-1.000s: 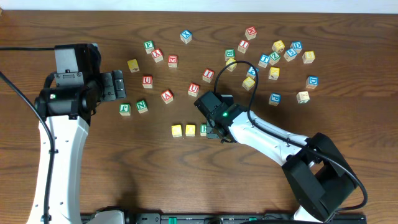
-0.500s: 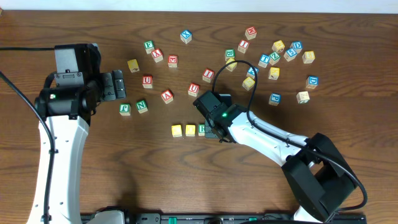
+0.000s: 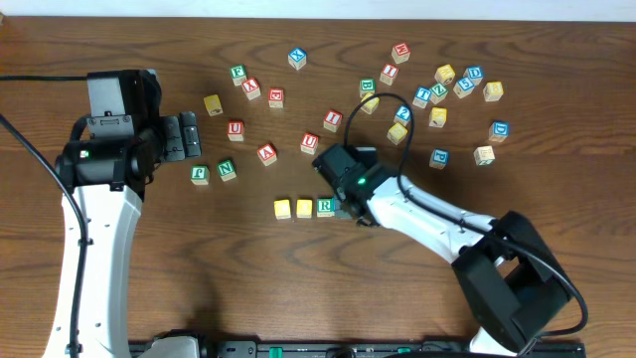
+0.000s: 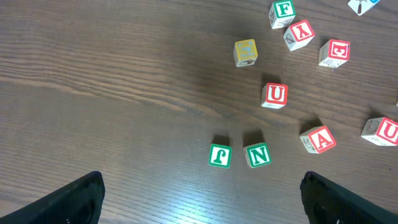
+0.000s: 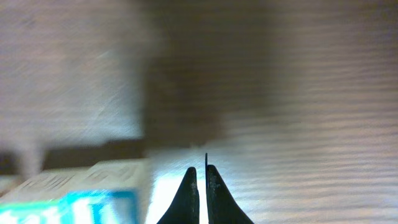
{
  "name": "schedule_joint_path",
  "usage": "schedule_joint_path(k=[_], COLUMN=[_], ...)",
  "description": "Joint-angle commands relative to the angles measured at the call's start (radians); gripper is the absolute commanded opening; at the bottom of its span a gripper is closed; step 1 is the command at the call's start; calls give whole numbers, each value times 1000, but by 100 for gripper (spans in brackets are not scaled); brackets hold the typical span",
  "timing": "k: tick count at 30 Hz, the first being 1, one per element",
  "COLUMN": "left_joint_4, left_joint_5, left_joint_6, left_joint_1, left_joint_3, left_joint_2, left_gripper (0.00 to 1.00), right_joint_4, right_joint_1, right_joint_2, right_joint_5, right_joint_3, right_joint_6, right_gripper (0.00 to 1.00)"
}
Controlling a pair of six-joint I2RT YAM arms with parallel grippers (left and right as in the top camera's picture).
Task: Spell out CORL
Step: 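Raise the right gripper and withdraw it to the upper right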
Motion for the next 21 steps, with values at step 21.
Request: schedule_joint_path(k=[21], left_joint_4=[50], left_joint_5=[178], left_joint_6=[-30], left_joint_1=[2], left_joint_3=[-2], left_joint_2=[8], left_gripper=[83], right_joint_4=[-106], right_joint_1=[-306], right_joint_2=[-198], right_joint_5=[29], right_joint_3=[162], right_joint_6=[-210], right_gripper=[1])
